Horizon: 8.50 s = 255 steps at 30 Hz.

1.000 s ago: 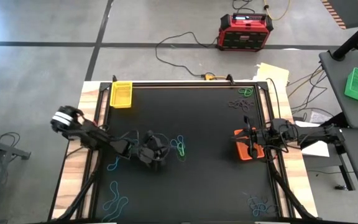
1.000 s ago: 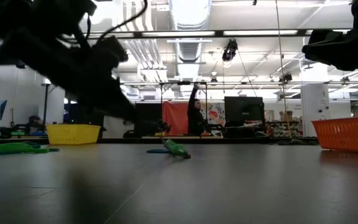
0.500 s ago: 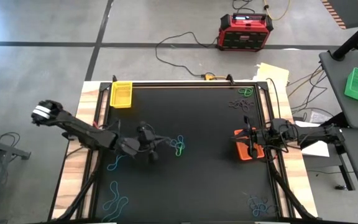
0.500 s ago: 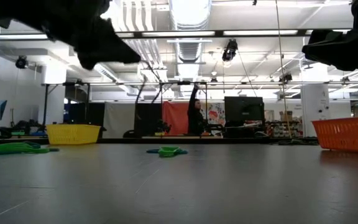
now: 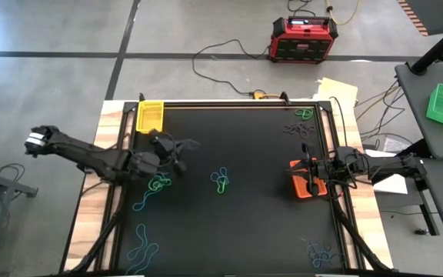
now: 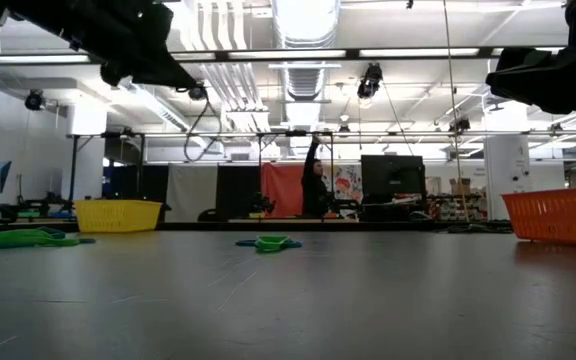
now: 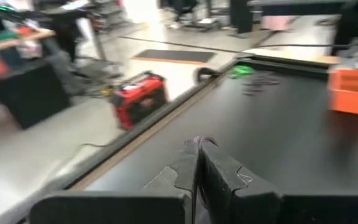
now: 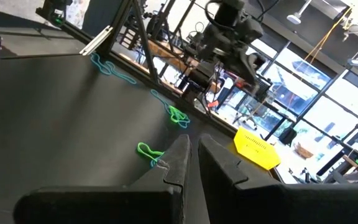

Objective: Sort rubber bands into baskets
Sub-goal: Put the purple rubber band into the yellow bin

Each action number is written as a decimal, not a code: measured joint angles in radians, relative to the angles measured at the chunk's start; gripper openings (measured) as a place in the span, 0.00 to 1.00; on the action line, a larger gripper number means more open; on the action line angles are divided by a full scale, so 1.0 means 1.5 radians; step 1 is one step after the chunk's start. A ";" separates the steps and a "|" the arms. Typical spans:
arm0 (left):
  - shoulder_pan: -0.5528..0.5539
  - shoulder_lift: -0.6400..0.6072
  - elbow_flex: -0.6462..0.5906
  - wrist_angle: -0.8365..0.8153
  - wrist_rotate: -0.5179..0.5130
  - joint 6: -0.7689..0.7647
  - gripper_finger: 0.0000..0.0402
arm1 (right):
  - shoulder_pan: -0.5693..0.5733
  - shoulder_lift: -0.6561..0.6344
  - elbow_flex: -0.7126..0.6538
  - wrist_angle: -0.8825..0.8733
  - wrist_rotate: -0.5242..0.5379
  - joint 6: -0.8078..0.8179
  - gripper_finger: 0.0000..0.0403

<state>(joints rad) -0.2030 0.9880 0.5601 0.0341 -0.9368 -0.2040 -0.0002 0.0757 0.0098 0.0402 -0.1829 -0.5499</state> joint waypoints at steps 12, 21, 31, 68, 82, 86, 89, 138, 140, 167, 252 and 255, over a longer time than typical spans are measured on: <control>0.128 -0.051 0.000 -0.070 -0.084 0.021 0.00 | 0.000 0.000 0.000 0.000 0.000 0.000 0.07; 0.261 -0.058 0.000 -0.114 -0.085 0.007 0.00 | 0.000 0.000 0.000 0.000 0.000 0.000 0.07; 0.416 -0.053 0.052 -0.328 -0.057 -0.031 0.00 | 0.000 0.000 0.000 0.000 0.000 0.000 0.07; 0.635 0.201 0.197 -0.592 0.164 -0.028 0.00 | 0.000 0.000 0.000 0.000 0.000 0.000 0.07; 0.740 0.324 0.278 -0.582 0.321 0.031 0.00 | 0.000 0.000 0.000 0.000 0.000 0.000 0.07; 0.767 0.368 0.319 -0.582 0.367 0.040 0.00 | 0.000 0.000 0.000 0.000 0.000 0.000 0.07; 0.799 0.402 0.349 -0.583 0.431 0.025 0.00 | 0.000 0.000 0.000 0.000 0.000 0.000 0.07; 0.863 0.476 0.393 -0.656 0.475 -0.010 0.42 | 0.000 0.000 0.000 0.000 0.000 0.000 0.07; 0.861 0.471 0.393 -0.654 0.477 -0.010 0.45 | 0.000 0.000 0.000 0.000 0.000 0.000 0.07; 0.409 0.188 0.374 -0.645 0.469 -0.101 0.47 | 0.000 0.000 0.000 0.000 0.000 0.000 0.07; -0.131 0.407 0.121 0.211 0.265 -0.096 0.32 | 0.000 0.000 0.000 0.001 -0.001 -0.052 0.07; -0.131 0.407 0.118 0.197 0.265 -0.097 0.32 | 0.000 0.000 0.000 0.003 -0.002 0.136 0.07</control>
<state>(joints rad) -0.3992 1.5980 0.7371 0.3300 -0.5392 -0.3490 -0.0002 0.0757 0.0099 0.0444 -0.1857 -0.3454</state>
